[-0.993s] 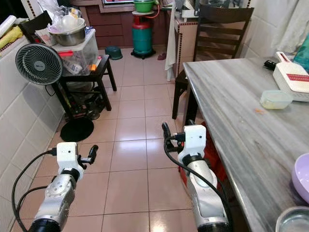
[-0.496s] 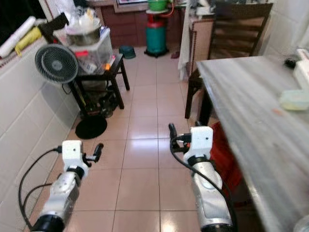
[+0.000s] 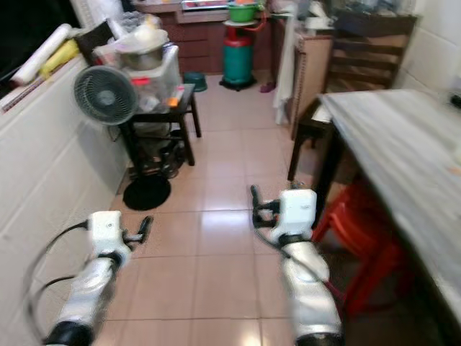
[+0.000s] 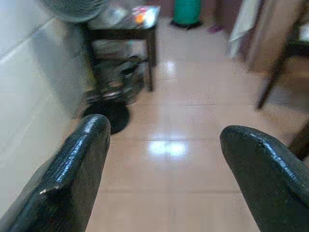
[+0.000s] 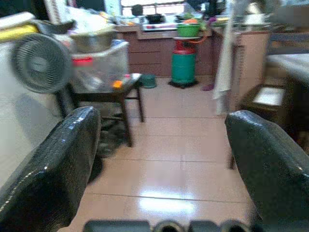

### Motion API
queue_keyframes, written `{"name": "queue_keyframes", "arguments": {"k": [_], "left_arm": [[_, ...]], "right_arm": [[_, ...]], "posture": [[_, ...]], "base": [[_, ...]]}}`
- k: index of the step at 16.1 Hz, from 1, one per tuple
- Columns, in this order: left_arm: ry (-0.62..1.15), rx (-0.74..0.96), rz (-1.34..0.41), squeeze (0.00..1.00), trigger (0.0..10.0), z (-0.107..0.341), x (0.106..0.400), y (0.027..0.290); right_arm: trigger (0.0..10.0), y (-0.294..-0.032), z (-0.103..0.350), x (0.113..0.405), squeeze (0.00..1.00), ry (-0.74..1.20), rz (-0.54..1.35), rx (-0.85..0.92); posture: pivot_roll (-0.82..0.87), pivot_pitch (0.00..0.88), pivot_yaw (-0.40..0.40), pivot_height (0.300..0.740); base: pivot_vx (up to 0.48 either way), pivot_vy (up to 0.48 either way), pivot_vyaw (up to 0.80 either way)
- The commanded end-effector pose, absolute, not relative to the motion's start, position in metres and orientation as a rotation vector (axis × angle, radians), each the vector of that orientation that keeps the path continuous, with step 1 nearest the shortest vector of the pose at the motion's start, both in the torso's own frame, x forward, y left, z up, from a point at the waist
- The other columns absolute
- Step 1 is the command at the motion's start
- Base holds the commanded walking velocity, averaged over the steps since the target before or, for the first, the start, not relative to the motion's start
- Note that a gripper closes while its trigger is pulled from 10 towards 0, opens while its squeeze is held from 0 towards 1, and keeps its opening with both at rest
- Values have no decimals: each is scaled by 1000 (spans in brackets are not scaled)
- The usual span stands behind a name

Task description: Setting the table

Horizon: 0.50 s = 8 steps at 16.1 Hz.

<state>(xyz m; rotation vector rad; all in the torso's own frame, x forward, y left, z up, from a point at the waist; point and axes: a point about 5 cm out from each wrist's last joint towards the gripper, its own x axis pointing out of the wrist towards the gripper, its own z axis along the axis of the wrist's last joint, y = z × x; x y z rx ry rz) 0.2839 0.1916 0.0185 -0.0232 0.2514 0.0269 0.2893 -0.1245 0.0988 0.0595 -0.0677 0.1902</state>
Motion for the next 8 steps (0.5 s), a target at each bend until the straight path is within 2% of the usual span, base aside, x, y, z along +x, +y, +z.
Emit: {"name": "queue_keyframes", "arguments": {"k": [1,8], "left_arm": [[232,-30,12,0,10000,23,288,186],[247,-21,14,0,10000,19,287,188]], "right_arm": [[10000,-132,100,291,0,-71,169,46],[10000,-133,98,291,0,-67,168,39]], "posture": [[-65,0,76,740],[-64,0,73,740]], "base": [[0,480,0],[0,480,0]]}}
